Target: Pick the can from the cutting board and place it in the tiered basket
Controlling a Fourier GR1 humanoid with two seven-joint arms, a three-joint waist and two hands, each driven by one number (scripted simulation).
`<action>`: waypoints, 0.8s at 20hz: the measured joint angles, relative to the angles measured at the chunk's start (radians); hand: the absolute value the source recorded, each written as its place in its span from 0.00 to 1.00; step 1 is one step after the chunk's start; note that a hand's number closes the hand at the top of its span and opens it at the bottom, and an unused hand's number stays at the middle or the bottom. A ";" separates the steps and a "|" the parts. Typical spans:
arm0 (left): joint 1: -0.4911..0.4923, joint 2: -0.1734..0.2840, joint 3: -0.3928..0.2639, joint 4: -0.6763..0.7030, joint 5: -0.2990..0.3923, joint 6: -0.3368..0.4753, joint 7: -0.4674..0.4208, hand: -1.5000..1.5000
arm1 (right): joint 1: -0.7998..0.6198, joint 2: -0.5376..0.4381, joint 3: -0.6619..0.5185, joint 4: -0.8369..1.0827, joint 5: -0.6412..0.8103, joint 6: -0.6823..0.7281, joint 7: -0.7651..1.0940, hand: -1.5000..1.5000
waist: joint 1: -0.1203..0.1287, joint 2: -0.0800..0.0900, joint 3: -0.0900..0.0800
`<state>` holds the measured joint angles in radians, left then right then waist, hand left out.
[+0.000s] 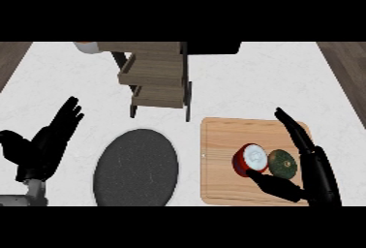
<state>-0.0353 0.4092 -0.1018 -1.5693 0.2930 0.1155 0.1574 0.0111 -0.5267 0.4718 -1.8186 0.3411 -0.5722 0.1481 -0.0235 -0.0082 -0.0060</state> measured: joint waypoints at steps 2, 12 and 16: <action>0.001 -0.001 0.001 -0.002 0.002 -0.003 0.000 0.50 | 0.009 -0.082 0.014 -0.029 0.069 0.060 0.084 0.00 | -0.001 -0.002 -0.002; -0.034 -0.014 -0.001 0.022 -0.004 -0.012 0.004 0.50 | -0.073 -0.233 0.188 -0.281 0.163 0.539 0.624 0.00 | 0.022 0.005 -0.001; -0.023 -0.029 -0.007 0.023 -0.018 -0.023 -0.005 0.50 | -0.158 -0.117 0.246 -0.321 0.218 0.647 0.833 0.00 | 0.028 0.006 0.002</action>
<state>-0.0581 0.3807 -0.1087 -1.5465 0.2753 0.0925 0.1524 -0.1474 -0.6435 0.7173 -2.1398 0.5588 0.0750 0.9812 0.0044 -0.0023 -0.0039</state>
